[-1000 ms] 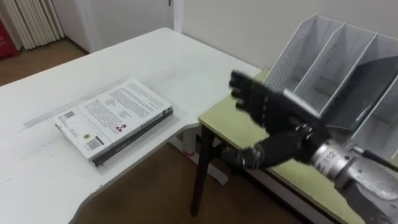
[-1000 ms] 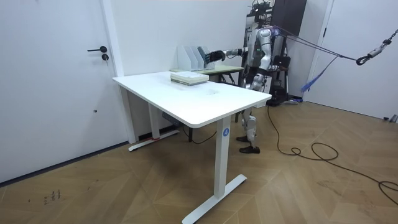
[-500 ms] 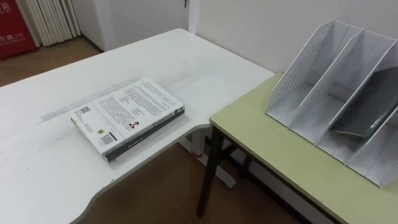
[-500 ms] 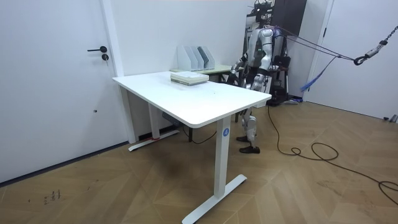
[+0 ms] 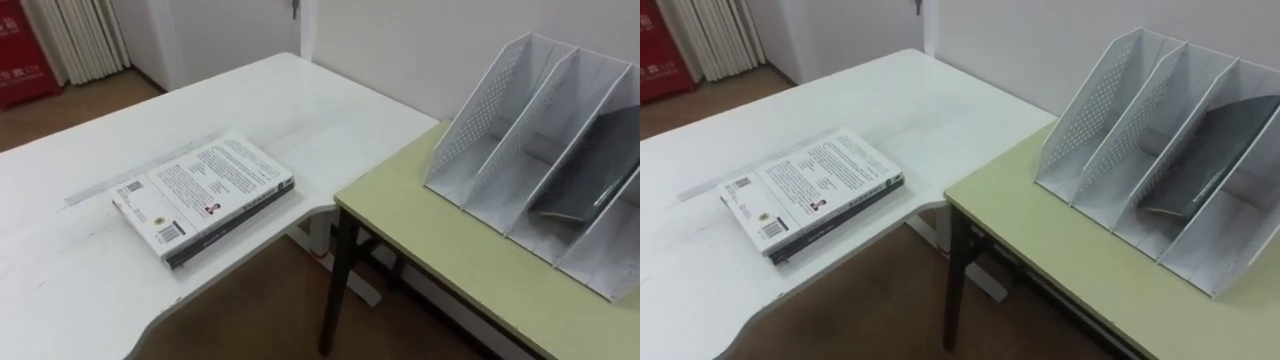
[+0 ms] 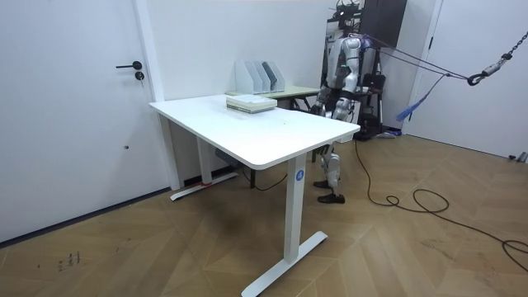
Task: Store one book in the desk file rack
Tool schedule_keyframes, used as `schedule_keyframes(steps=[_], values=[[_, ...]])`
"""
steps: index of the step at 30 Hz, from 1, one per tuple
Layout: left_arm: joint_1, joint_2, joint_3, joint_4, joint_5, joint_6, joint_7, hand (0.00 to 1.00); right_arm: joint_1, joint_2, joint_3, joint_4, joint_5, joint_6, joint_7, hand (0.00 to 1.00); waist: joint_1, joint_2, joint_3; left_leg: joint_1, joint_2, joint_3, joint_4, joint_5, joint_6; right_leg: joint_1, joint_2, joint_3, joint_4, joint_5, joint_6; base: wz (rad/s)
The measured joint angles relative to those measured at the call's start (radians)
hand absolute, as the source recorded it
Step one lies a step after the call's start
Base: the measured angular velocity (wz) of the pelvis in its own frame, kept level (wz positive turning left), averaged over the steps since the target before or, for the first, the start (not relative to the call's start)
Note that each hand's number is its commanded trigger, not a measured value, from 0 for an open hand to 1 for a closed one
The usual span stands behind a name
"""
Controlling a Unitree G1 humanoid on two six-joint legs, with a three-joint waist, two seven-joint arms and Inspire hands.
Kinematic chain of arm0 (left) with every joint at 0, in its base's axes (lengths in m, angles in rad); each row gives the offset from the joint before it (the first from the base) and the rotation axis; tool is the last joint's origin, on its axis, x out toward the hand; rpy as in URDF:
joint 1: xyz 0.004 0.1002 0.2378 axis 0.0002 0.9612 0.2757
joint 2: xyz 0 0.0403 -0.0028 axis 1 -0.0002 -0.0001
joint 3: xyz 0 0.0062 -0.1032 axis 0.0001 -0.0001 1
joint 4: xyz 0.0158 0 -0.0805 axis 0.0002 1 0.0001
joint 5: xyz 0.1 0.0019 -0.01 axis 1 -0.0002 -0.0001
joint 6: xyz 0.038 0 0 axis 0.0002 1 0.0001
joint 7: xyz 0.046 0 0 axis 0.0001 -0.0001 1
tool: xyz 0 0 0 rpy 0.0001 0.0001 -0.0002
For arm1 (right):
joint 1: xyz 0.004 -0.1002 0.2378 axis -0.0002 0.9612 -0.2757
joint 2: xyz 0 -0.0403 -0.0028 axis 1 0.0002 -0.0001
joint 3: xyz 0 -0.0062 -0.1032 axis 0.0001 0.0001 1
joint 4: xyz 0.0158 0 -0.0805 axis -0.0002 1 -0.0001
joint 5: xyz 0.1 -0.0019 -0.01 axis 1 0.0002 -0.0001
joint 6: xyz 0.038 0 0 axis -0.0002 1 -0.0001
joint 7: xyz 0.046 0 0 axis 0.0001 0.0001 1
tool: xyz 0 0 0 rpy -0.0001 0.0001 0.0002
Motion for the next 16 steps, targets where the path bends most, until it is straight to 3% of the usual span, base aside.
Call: schedule_keyframes(steps=[8,16], values=[[0.003,-0.025,0.046,0.02,0.061,-0.004,0.022,0.0,0.005,0.037,-0.043,0.045,0.035,-0.021,-0.128,0.0,-0.028,0.017,0.0037,0.007,0.0,-0.004,-0.006,0.0,0.0,0.013,0.0,0.003,-0.015,-0.001,0.002,0.02],[0.003,-0.026,0.049,0.019,0.091,-0.012,0.045,0.0,0.012,0.053,-0.059,0.061,0.048,-0.033,-0.195,0.0,-0.035,0.016,-0.0017,0.007,-0.001,-0.004,-0.005,0.0,0.0,0.012,-0.001,0.004,-0.014,-0.002,0.002,0.0]])
